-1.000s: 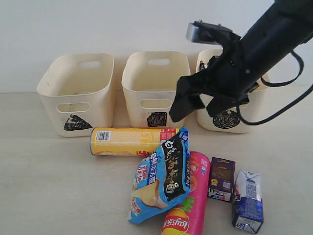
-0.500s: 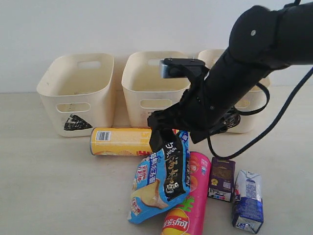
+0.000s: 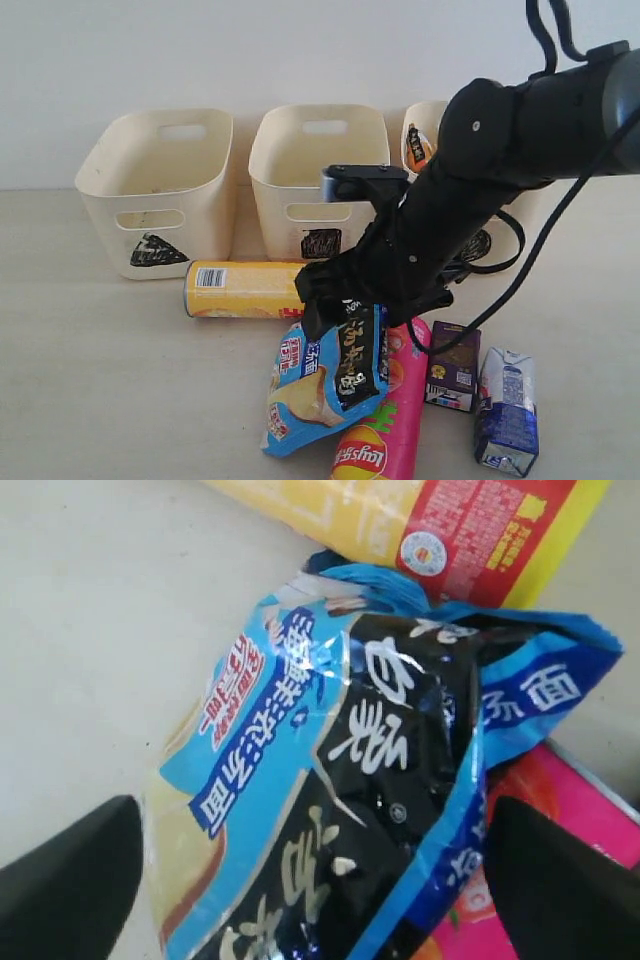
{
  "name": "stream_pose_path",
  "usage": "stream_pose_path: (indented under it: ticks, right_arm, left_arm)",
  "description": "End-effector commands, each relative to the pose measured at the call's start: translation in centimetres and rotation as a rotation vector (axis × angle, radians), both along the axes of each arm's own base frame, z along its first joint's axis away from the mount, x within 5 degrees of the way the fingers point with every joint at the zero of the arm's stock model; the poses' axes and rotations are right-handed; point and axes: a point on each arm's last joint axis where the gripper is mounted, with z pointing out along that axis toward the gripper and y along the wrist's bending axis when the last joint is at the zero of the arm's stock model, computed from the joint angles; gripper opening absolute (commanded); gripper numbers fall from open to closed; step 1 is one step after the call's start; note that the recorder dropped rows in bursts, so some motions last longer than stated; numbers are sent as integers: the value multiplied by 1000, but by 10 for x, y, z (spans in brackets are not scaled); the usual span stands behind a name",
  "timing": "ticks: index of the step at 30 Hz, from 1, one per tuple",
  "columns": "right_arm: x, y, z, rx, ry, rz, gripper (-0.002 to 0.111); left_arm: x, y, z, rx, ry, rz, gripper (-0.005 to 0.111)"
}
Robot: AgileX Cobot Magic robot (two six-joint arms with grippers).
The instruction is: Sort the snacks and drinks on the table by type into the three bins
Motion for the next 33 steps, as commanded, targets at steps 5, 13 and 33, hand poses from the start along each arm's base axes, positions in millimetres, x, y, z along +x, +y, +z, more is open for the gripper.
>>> stream_pose_path:
  ticks: [5, 13, 33]
  right_arm:
    - [-16, 32, -5, 18, -54, 86, 83]
    - [-20, 46, 2, 51, -104, 102, 83]
    - [-10, 53, -23, 18, -145, 109, 65]
  left_arm:
    - [0, 0, 1, -6, -9, 5, 4]
    - [0, 0, 1, -6, -9, 5, 4]
    - [0, 0, 1, -6, -9, 5, 4]
